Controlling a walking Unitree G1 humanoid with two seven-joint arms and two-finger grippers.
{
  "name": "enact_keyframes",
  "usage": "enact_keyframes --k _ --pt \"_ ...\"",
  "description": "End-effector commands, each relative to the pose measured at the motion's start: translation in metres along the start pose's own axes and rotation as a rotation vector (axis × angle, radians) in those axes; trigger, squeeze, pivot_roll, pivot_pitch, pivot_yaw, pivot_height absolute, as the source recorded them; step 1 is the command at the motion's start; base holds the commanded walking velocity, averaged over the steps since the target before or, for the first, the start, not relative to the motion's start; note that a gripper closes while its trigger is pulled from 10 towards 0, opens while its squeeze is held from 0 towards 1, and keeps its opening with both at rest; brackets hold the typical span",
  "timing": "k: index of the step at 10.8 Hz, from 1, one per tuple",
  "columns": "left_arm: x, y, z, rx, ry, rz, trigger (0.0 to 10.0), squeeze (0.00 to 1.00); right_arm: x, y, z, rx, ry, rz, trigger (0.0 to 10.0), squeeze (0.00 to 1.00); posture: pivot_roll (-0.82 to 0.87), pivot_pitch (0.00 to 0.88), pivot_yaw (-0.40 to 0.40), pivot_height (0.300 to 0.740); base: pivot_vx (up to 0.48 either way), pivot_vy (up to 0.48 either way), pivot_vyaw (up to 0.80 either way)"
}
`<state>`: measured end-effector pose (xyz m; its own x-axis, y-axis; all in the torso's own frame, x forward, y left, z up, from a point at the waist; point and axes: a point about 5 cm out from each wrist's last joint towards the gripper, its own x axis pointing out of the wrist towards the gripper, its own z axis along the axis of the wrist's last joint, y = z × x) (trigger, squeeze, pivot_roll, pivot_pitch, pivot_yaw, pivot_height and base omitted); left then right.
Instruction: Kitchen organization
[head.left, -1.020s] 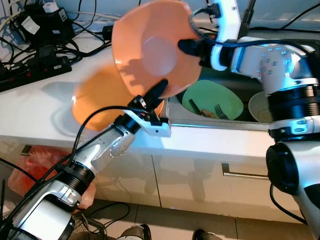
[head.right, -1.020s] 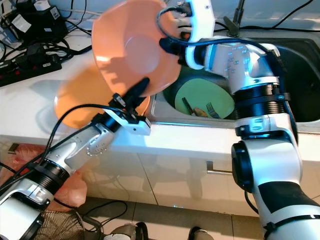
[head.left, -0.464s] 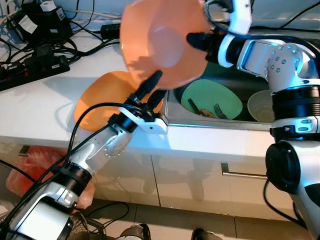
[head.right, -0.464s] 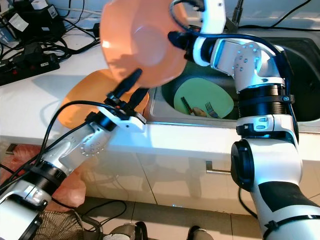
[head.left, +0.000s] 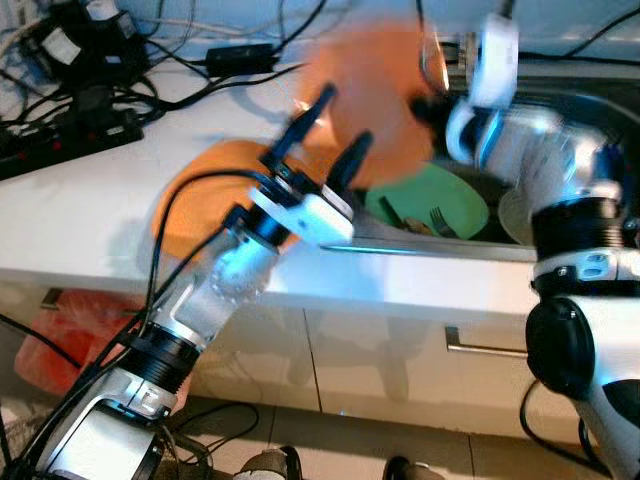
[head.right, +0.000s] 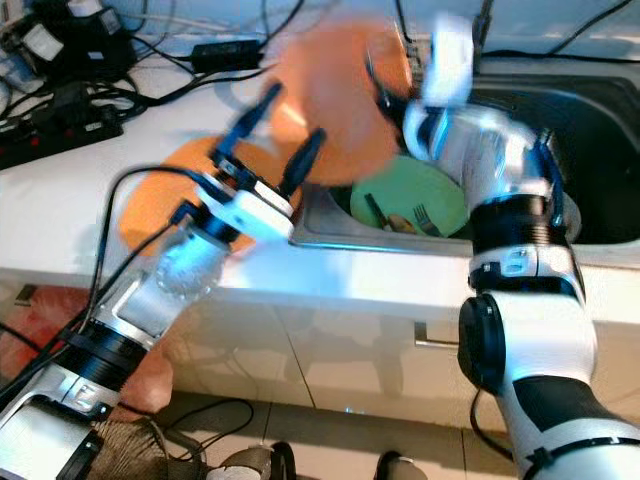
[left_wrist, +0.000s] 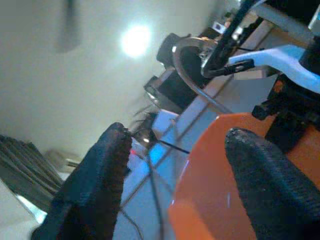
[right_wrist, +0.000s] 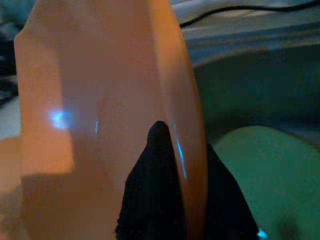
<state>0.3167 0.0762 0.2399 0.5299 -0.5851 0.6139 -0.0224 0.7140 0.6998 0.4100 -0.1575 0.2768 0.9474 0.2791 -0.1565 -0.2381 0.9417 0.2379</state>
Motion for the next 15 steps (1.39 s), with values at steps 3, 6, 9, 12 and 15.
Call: enact_keyframes --k 3,6,9,12,15 --pt "0.005 0.010 0.005 -0.124 0.040 0.031 10.0 1.00 -0.002 -0.026 0.007 -0.025 -0.132 -0.166 0.0 0.00 0.05 0.153 0.072 0.740 0.000 0.000 0.00" --pt "-0.002 0.010 -0.009 -0.287 0.197 0.035 10.0 1.00 -0.003 -0.053 -0.012 -0.146 -0.138 -0.310 0.0 0.00 0.06 0.159 0.074 0.740 0.000 0.000 0.00" --pt "-0.007 0.006 -0.020 -0.489 0.360 -0.003 10.0 1.00 -0.007 -0.073 -0.035 -0.264 -0.068 -0.379 0.0 0.00 0.07 0.166 0.075 0.740 0.000 0.000 0.00" --pt "-0.012 -0.006 -0.020 -0.710 0.510 -0.140 10.0 1.00 -0.007 -0.080 -0.057 -0.326 0.008 -0.381 0.0 0.00 0.08 0.173 0.080 0.740 0.000 0.000 0.00" --pt "-0.012 -0.009 -0.010 -0.801 0.563 -0.230 10.0 1.00 -0.011 -0.088 -0.066 -0.344 0.039 -0.393 0.0 0.00 0.11 0.178 0.077 0.740 0.000 0.000 0.00"
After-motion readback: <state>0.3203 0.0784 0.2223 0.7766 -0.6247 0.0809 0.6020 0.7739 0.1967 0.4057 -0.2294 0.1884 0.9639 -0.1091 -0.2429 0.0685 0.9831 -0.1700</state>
